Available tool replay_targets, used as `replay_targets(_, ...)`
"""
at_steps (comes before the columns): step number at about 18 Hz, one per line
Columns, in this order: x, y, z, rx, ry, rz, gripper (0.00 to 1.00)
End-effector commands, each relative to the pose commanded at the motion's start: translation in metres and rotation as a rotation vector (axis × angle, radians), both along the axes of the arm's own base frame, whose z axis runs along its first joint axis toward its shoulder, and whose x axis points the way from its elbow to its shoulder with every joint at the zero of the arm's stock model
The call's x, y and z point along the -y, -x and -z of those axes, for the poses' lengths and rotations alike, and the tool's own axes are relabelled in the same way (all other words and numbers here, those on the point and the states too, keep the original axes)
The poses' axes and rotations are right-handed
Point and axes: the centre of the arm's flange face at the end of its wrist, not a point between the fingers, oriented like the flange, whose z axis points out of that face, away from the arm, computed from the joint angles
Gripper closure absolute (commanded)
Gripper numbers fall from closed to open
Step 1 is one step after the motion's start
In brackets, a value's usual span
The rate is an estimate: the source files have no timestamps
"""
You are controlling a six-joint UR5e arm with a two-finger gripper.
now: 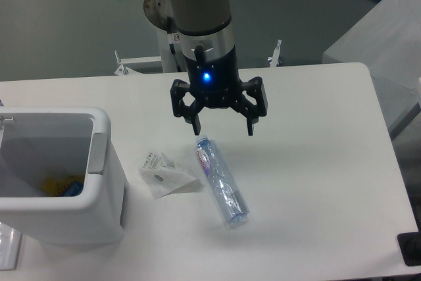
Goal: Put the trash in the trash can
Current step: 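Lower the open gripper toward the white plastic wrapper, then move the gripper down onto the white wrapper and close on it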
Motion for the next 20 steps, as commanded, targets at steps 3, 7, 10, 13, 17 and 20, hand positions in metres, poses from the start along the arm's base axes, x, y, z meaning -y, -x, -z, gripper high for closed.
replay_targets(3, -0.001, -0.001, 0.000, -0.001, -0.001, 0.002, 0.00)
replay_targets(7, -0.001, -0.004, 0.015, 0.017, 0.013, -0.001, 0.00)
replay_targets(10, 0.001, -0.008, 0.051, 0.028, 0.018, 0.002, 0.00)
replay_targets(13, 0.006, -0.012, 0.077, -0.014, -0.040, -0.036, 0.00)
replay_targets(17, 0.010, -0.018, 0.087, -0.009, -0.028, 0.011, 0.00)
replay_targets(20, 0.012, -0.022, 0.103, -0.027, 0.053, 0.202, 0.00)
